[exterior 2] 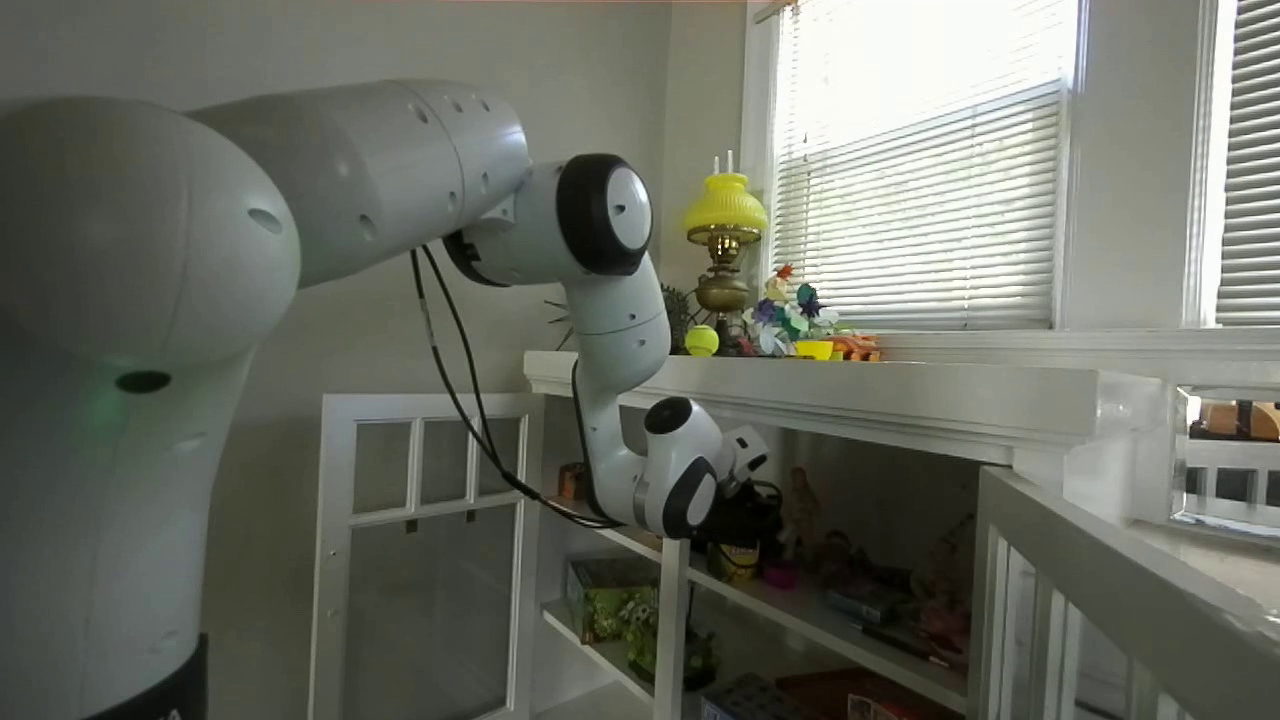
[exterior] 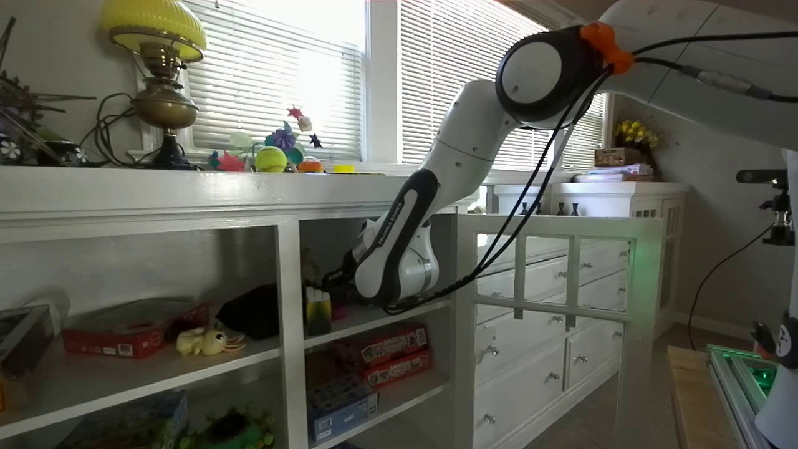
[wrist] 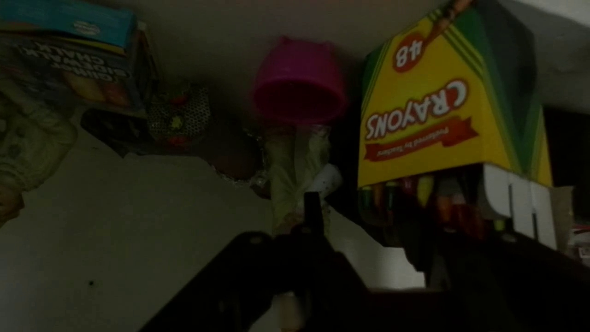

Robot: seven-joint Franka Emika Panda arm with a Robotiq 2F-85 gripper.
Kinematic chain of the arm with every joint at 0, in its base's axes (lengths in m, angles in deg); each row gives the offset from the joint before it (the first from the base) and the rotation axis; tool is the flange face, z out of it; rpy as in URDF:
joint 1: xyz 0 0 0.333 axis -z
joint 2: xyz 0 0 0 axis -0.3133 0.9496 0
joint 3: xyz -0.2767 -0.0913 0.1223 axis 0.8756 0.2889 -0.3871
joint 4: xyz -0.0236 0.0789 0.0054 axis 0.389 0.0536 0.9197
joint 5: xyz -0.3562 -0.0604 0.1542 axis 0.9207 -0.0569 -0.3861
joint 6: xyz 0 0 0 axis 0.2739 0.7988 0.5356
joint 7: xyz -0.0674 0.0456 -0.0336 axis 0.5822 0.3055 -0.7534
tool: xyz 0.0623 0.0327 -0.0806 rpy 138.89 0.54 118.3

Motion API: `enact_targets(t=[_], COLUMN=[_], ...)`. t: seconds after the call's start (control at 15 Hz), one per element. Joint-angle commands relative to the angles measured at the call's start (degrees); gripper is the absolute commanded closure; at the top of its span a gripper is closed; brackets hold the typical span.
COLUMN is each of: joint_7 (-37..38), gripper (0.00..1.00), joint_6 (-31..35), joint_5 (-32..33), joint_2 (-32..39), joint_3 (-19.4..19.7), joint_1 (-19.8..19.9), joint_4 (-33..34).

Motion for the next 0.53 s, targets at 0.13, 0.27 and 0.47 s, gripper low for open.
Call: enact_targets(t=[0.13,0.27,0.47], joint_7=[2.13,2.08,2.05], gripper=[0.49,0.5,0.62], joint_6=[-0.93,-0.84,-0.82], joint_5=[3.36,4.05,5.3], joint_2=[1.21,1.23,1.46], joint_3=[-0.7,-0.98,-1.3], joint_1=[1.0,1.13,1.43], joint_4=[2.3,2.29,2.45])
